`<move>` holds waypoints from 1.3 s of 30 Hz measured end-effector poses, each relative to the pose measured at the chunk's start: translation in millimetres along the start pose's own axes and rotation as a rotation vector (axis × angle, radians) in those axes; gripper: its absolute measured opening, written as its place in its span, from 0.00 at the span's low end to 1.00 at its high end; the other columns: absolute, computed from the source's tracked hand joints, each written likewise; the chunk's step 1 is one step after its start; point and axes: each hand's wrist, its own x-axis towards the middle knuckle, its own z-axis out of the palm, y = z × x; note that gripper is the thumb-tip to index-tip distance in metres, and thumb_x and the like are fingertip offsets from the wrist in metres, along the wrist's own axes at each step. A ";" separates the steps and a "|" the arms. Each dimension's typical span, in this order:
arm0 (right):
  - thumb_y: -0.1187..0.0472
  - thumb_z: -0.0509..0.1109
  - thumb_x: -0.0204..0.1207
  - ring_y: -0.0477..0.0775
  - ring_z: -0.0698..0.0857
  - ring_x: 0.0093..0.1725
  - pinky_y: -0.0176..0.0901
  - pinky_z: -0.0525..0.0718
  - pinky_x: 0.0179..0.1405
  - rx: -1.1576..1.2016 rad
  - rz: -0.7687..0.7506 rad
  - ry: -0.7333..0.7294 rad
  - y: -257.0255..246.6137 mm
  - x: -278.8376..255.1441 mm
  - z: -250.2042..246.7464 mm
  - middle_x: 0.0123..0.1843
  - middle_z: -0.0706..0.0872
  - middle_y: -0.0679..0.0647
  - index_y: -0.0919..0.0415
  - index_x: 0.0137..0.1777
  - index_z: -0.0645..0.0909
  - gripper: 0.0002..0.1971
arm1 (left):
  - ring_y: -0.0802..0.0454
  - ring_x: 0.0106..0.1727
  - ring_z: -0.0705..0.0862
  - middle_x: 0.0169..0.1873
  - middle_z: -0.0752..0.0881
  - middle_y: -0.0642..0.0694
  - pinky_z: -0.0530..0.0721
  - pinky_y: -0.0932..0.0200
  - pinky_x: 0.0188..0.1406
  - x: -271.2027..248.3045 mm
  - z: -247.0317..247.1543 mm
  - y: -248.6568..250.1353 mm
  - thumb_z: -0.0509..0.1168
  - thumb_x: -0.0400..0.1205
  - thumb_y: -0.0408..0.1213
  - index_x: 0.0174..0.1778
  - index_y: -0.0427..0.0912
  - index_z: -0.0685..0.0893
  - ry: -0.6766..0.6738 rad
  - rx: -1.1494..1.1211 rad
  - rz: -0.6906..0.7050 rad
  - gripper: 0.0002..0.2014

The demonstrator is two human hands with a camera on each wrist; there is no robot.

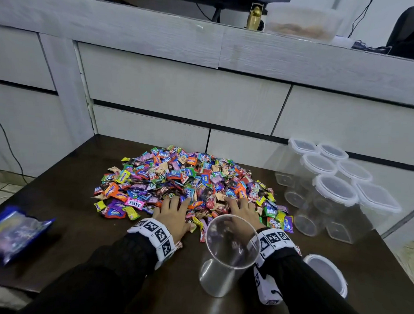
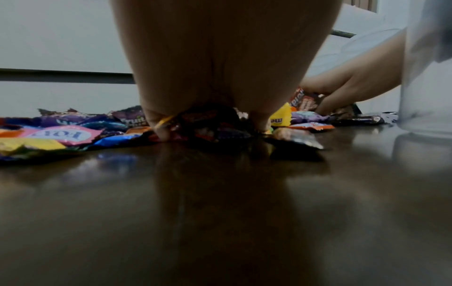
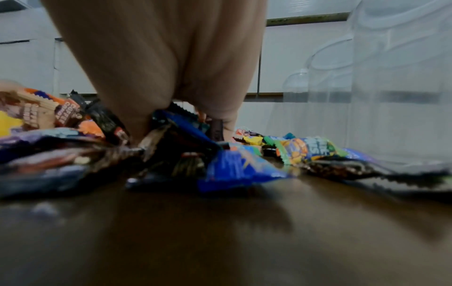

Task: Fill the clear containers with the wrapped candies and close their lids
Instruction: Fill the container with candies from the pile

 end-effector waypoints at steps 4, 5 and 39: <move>0.52 0.70 0.76 0.65 0.65 0.71 0.59 0.69 0.69 0.119 -0.018 -0.053 4.1 0.5 -12.1 0.70 0.65 0.62 0.49 0.76 0.61 0.31 | 0.41 0.76 0.63 0.76 0.63 0.40 0.72 0.43 0.70 4.6 -11.8 -2.0 0.59 0.86 0.51 0.82 0.50 0.55 -0.014 -0.074 0.013 0.31; 0.57 0.68 0.78 0.65 0.66 0.71 0.57 0.70 0.69 0.125 -0.032 -0.042 5.9 0.0 -14.4 0.69 0.67 0.62 0.51 0.75 0.63 0.28 | 0.40 0.76 0.64 0.74 0.65 0.39 0.74 0.44 0.70 5.8 -15.2 -2.8 0.60 0.87 0.49 0.81 0.48 0.57 -0.023 -0.115 0.025 0.29; 0.64 0.67 0.79 0.45 0.78 0.60 0.40 0.72 0.62 0.752 -0.248 0.472 12.9 -73.1 -91.5 0.58 0.81 0.40 0.42 0.56 0.73 0.15 | 0.65 0.30 0.79 0.32 0.81 0.57 0.78 0.70 0.30 -77.2 -129.5 63.8 0.63 0.84 0.50 0.42 0.54 0.76 0.432 -0.856 0.560 0.07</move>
